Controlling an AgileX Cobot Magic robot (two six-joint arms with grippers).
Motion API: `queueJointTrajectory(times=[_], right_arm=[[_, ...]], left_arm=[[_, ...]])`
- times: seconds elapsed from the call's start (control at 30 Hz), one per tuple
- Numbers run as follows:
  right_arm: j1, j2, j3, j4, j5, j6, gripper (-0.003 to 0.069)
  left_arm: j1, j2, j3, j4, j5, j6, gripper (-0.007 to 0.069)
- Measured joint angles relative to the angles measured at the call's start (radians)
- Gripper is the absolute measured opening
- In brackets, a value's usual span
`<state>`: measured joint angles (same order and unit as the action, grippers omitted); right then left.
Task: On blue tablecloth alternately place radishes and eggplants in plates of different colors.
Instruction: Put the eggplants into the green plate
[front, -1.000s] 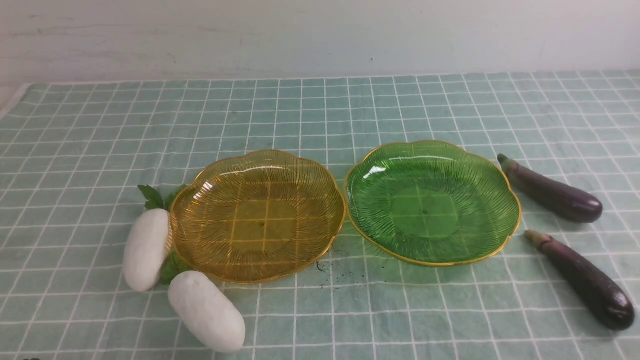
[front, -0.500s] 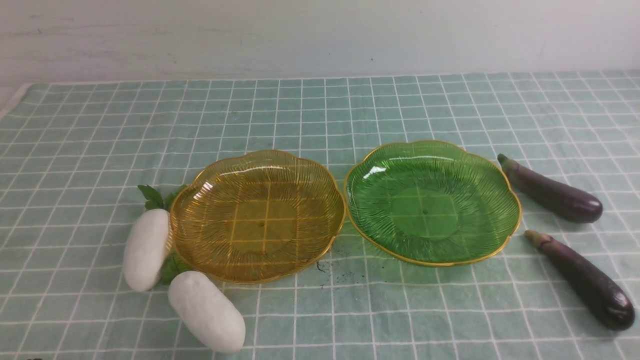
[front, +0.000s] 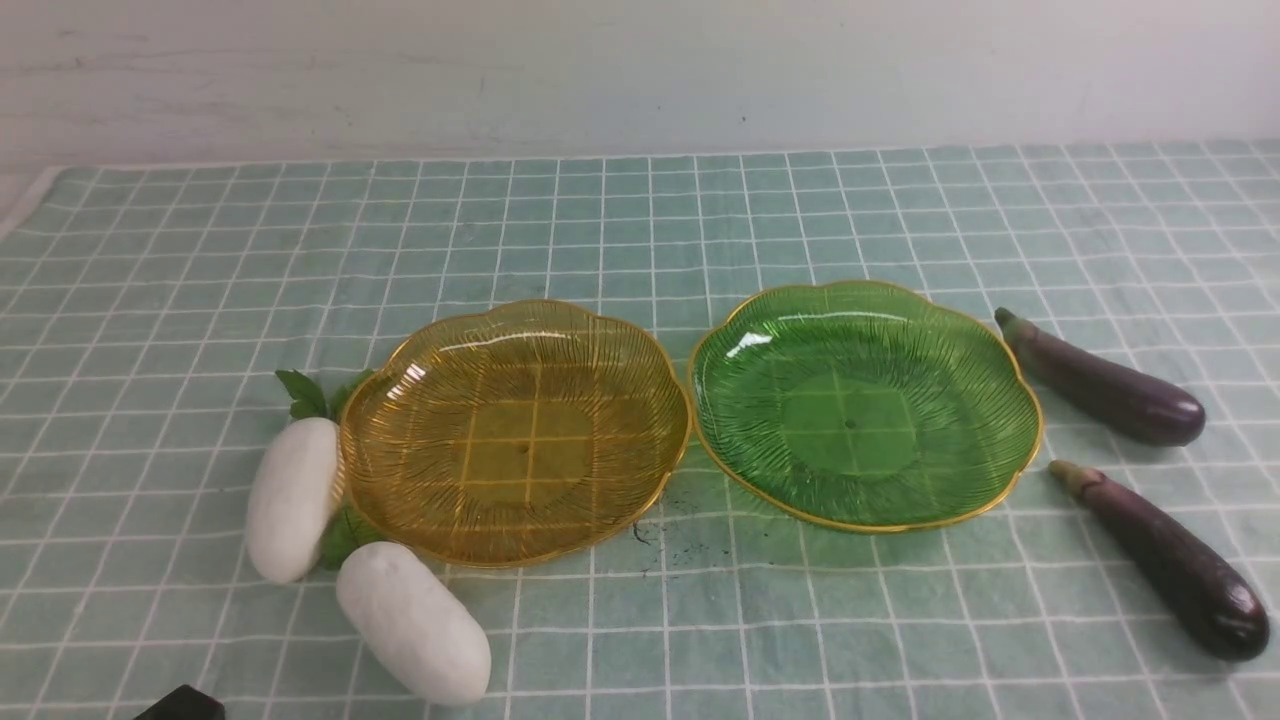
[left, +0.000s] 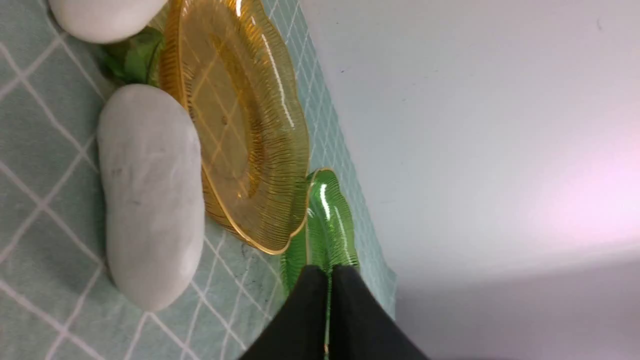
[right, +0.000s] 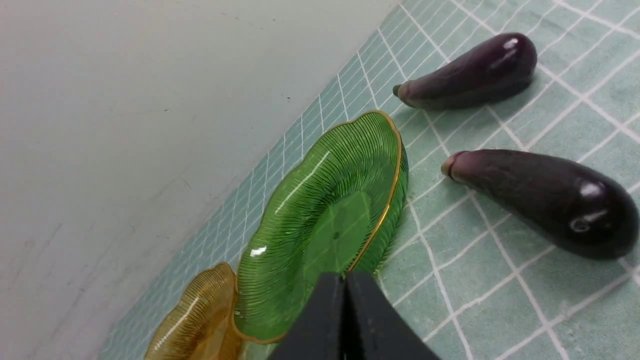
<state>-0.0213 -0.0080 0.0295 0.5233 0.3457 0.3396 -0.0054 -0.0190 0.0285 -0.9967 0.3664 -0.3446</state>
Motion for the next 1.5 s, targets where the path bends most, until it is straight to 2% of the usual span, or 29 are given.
queueJointTrajectory(times=[0.07, 0.2, 0.33, 0.4, 0.43, 0.5, 0.53, 0.6, 0.8, 0.83, 0.9, 1.1, 1.33, 1.4, 1.5], right_arm=[[0.001, 0.000, -0.004, 0.012, -0.008, -0.018, -0.0015], [0.001, 0.000, -0.082, -0.003, 0.000, -0.120, -0.0015], [0.002, 0.056, -0.275, -0.117, 0.018, -0.286, -0.0015], [0.002, 0.116, -0.334, -0.162, 0.052, -0.309, -0.0015], [0.002, 0.191, -0.385, -0.218, 0.124, -0.319, -0.0015], [0.002, 0.321, -0.444, -0.295, 0.236, -0.324, -0.0015], [0.002, 0.335, -0.449, -0.310, 0.236, -0.324, -0.0015], [0.002, 0.538, -0.507, -0.386, 0.378, -0.324, -0.0015], [0.002, 0.910, -0.615, -0.435, 0.453, -0.324, -0.0013], [0.002, 1.039, -0.669, -0.437, 0.456, -0.324, -0.0003], [0.002, 1.140, -0.719, -0.440, 0.460, -0.325, 0.0019], [0.002, 1.320, -0.823, -0.449, 0.470, -0.390, 0.0162], [0.002, 1.475, -0.855, -0.516, 0.360, -0.426, 0.0498], [0.002, 1.522, -0.857, -0.535, 0.344, -0.426, 0.0542], [0.002, 1.575, -0.857, -0.552, 0.329, -0.426, 0.0566]], left_arm=[[0.000, 0.000, 0.000, -0.084, 0.000, 0.067, -0.0008], [0.000, 0.000, -0.007, -0.159, 0.021, 0.209, -0.0008], [0.000, 0.000, -0.076, -0.229, 0.046, 0.422, -0.0008], [0.000, 0.000, -0.096, -0.236, 0.049, 0.461, -0.0008], [0.000, 0.014, -0.118, -0.242, 0.053, 0.522, -0.0008], [0.000, 0.042, -0.133, -0.244, 0.058, 0.571, -0.0008], [0.000, 0.053, -0.134, -0.244, 0.060, 0.580, -0.0008], [0.000, 0.115, -0.139, -0.244, 0.085, 0.641, -0.0008], [0.000, 0.203, -0.140, -0.244, 0.111, 0.721, -0.0008], [0.000, 0.225, -0.140, -0.244, 0.116, 0.752, -0.0008], [0.000, 0.233, -0.140, -0.243, 0.119, 0.780, -0.0008], [0.000, 0.234, -0.140, -0.243, 0.122, 0.820, -0.0008], [0.000, 0.234, -0.140, -0.243, 0.124, 0.827, -0.0008], [0.000, 0.234, -0.140, -0.243, 0.124, 0.827, -0.0008], [0.000, 0.234, -0.140, -0.243, 0.124, 0.827, -0.0008]])
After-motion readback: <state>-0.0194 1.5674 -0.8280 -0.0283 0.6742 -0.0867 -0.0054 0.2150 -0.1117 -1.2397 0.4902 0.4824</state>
